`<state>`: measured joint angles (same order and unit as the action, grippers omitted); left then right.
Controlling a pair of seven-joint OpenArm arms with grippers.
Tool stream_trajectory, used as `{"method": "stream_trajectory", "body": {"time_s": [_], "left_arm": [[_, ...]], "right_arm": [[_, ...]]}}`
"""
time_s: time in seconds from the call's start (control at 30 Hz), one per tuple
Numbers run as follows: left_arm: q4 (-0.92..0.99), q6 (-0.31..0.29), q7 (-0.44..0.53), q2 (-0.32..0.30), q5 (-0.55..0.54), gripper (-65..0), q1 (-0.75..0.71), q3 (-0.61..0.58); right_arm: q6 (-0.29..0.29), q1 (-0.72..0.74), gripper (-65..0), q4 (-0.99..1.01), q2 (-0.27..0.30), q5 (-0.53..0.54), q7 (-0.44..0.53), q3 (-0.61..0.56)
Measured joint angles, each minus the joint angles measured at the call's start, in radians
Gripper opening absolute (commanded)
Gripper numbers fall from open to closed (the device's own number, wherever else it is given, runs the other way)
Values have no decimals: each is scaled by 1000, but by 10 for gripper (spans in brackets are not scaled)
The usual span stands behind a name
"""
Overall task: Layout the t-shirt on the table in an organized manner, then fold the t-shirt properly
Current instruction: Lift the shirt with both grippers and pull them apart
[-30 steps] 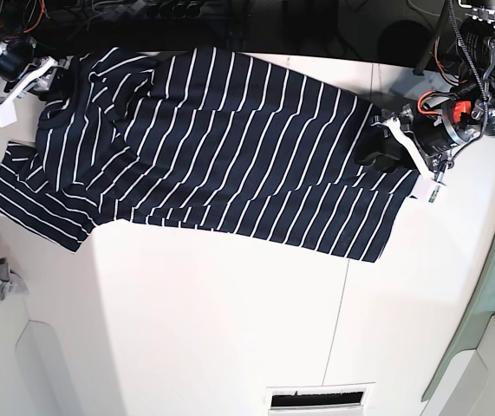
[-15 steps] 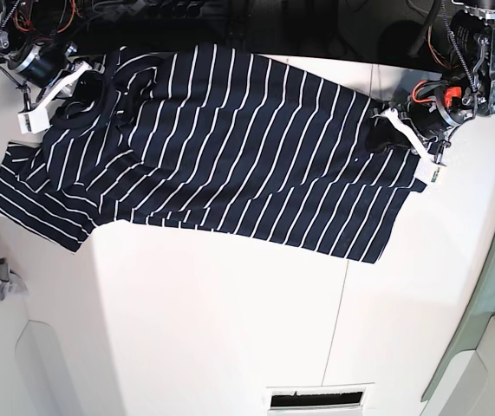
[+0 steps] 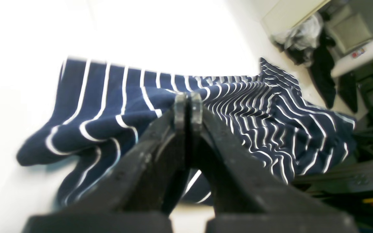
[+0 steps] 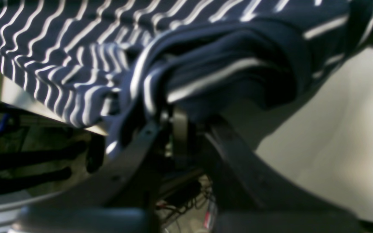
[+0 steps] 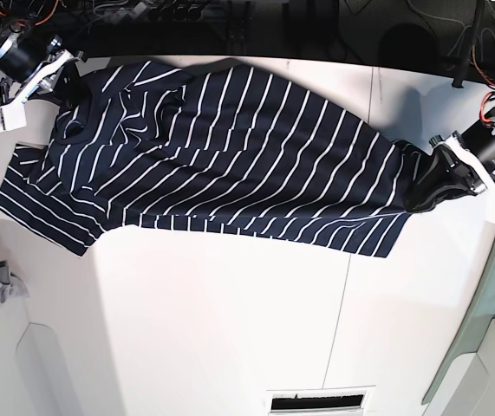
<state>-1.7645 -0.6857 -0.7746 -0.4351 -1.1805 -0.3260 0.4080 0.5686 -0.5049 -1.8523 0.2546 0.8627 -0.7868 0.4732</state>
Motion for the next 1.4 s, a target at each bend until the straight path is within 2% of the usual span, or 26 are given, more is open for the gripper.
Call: {"method": "stream_trajectory", "body": {"time_s": [0.17, 0.33, 0.47, 0.63, 1.03, 1.13, 1.23, 1.4], "left_arm": [[-107, 0, -55, 19, -70, -650, -44, 106], [-145, 0, -115, 29, -147, -650, -42, 216], [-146, -2, -182, 29, -264, -650, -42, 305], [-148, -3, -228, 31, -268, -650, -42, 357], [-203, -3, -218, 31, -269, -650, -42, 410], [-200, -3, -173, 35, -268, -650, -16, 409], [-160, -4, -91, 25, -142, -650, 97, 344], [16, -3, 47, -4, 89, -650, 264, 82]], "right_arm": [[4, -66, -650, -143, 0, 53, -53, 38], [8, -114, -650, -295, 0, 64, -53, 67], [9, -140, -650, -409, 0, 68, -74, 81], [10, -155, -650, -482, 0, 97, -84, 81], [12, -154, -650, -483, 0, 124, -97, 81], [13, -103, -650, -482, 0, 24, -40, 82], [20, 31, -650, -477, -1, -59, 12, 83], [19, 270, -650, -263, 2, -131, 66, 82]]}}
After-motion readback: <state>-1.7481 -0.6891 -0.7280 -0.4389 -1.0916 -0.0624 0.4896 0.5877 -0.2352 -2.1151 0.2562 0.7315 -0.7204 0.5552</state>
